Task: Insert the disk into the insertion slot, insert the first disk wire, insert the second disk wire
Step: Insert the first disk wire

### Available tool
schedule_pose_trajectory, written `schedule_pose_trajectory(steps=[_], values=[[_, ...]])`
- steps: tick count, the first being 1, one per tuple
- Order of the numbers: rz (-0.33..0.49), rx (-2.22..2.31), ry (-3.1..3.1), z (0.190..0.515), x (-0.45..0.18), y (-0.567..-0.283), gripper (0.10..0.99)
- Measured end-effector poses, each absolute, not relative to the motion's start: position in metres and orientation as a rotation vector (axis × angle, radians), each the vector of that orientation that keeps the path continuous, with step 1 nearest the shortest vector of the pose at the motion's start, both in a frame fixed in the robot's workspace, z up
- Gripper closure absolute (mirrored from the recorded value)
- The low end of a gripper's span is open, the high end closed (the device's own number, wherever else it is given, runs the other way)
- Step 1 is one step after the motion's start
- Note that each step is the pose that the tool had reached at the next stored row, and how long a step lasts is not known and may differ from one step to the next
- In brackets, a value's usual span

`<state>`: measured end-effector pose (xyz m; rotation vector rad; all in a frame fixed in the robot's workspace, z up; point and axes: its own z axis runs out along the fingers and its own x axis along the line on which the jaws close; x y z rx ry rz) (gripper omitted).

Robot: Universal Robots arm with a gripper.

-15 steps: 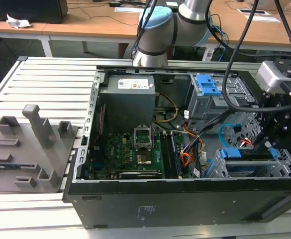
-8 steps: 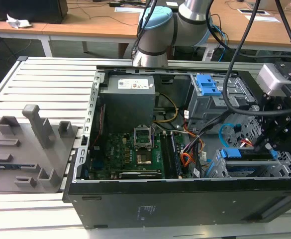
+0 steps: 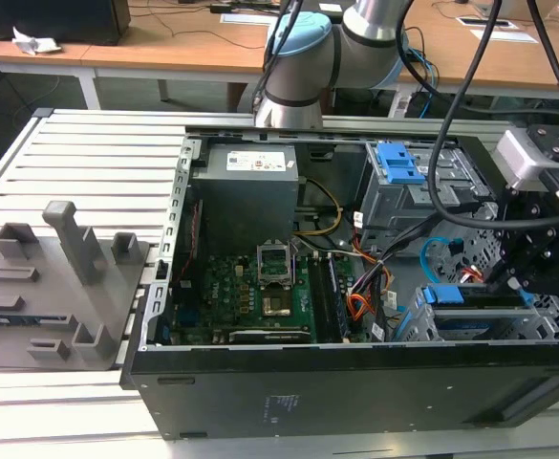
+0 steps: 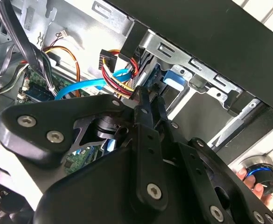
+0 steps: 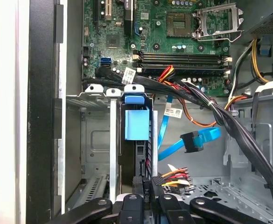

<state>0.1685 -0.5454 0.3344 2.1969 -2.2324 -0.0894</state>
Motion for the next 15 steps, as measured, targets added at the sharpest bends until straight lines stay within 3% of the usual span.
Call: schedule_pose_trajectory(steps=[9,10,12,15], values=[[-0.091,2.197,-2.233,0.333,0.168,-0.546,0.886],[-0.090,2.197,-2.233,0.333,0.168,-0.545,0.824],[-0.089,2.197,-2.232,0.334,0.168,-0.546,0.824],[-0.090,2.197,-2.232,0.350,0.168,-0.546,0.824]])
